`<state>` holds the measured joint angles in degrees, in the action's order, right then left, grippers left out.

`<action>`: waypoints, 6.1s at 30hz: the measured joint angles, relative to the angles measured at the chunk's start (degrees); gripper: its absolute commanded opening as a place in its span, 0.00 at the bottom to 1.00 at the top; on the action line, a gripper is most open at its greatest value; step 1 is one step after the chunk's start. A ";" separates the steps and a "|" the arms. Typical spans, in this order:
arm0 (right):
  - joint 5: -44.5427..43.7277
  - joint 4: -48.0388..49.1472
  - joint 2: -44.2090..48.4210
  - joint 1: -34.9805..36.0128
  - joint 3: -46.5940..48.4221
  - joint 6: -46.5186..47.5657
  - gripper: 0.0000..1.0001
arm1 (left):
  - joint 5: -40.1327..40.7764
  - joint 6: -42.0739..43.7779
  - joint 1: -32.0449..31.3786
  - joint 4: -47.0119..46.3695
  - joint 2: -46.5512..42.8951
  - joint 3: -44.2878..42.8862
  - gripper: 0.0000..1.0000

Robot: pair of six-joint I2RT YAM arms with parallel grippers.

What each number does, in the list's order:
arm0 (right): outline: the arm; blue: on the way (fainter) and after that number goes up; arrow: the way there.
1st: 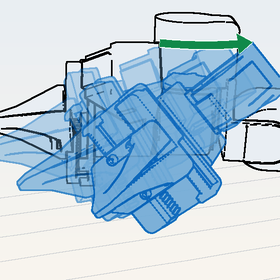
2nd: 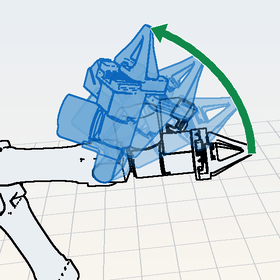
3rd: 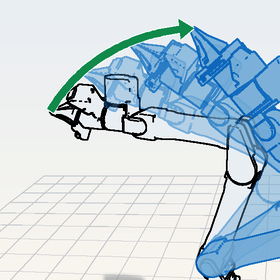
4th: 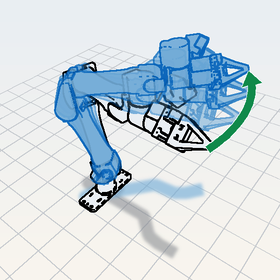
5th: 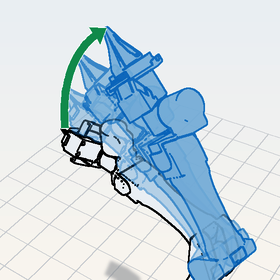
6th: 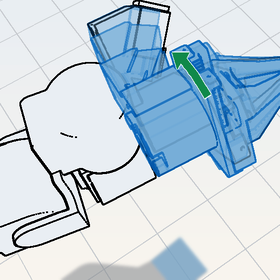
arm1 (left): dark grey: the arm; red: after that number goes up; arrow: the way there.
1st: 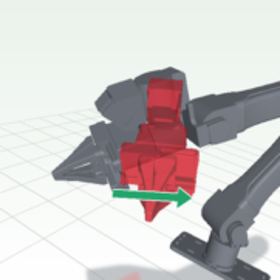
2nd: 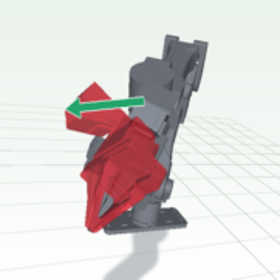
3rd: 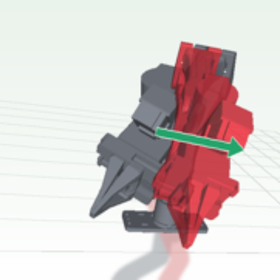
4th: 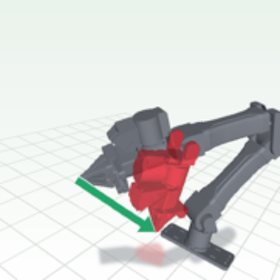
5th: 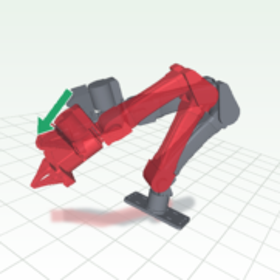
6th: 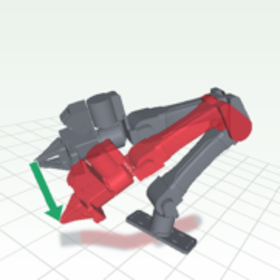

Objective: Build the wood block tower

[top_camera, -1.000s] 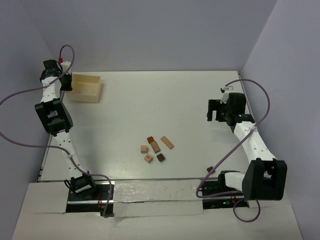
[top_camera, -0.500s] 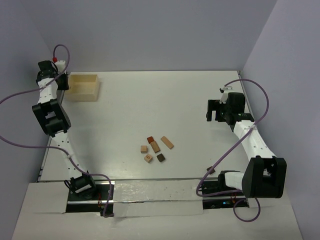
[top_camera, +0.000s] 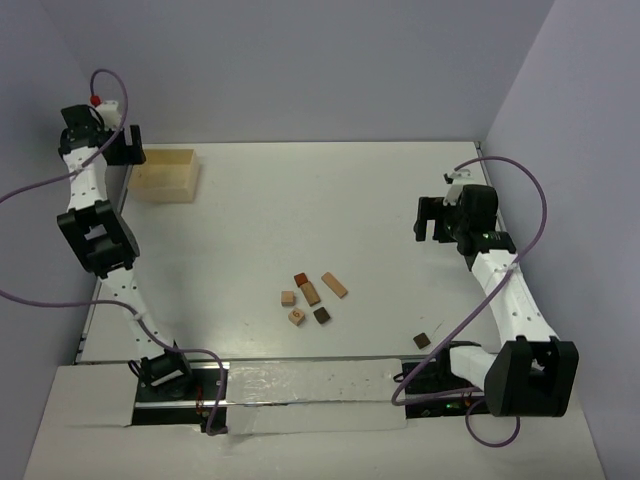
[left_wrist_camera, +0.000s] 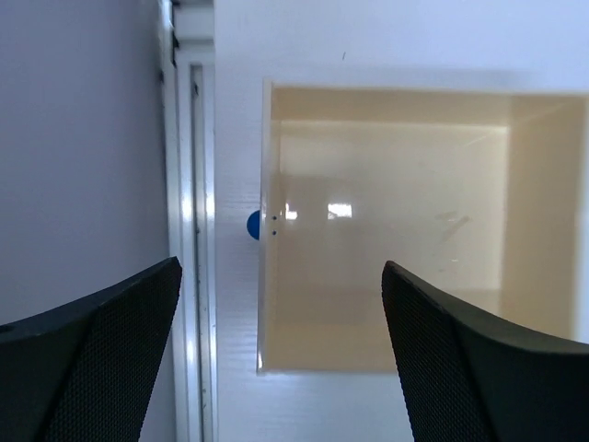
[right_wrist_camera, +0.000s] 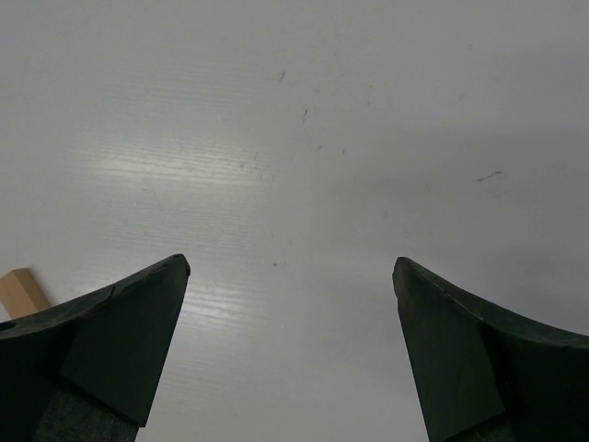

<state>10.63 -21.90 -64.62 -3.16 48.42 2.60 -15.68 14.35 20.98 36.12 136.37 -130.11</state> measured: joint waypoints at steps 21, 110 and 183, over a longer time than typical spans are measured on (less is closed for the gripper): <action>1.23 -16.66 3.60 18.67 7.28 8.60 0.89 | 5.80 -2.53 -17.63 -6.11 -58.23 50.44 0.99; 4.88 -25.23 -54.35 49.85 38.99 40.72 0.00 | 6.60 -10.97 -20.47 -16.24 -58.42 70.45 0.99; 0.53 -25.18 -55.62 47.80 43.65 42.27 0.94 | 3.06 -9.63 -20.29 -17.95 -62.72 69.37 0.99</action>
<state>11.16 -47.08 -120.25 44.64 92.07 44.87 -12.62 4.71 0.69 18.17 73.65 -60.74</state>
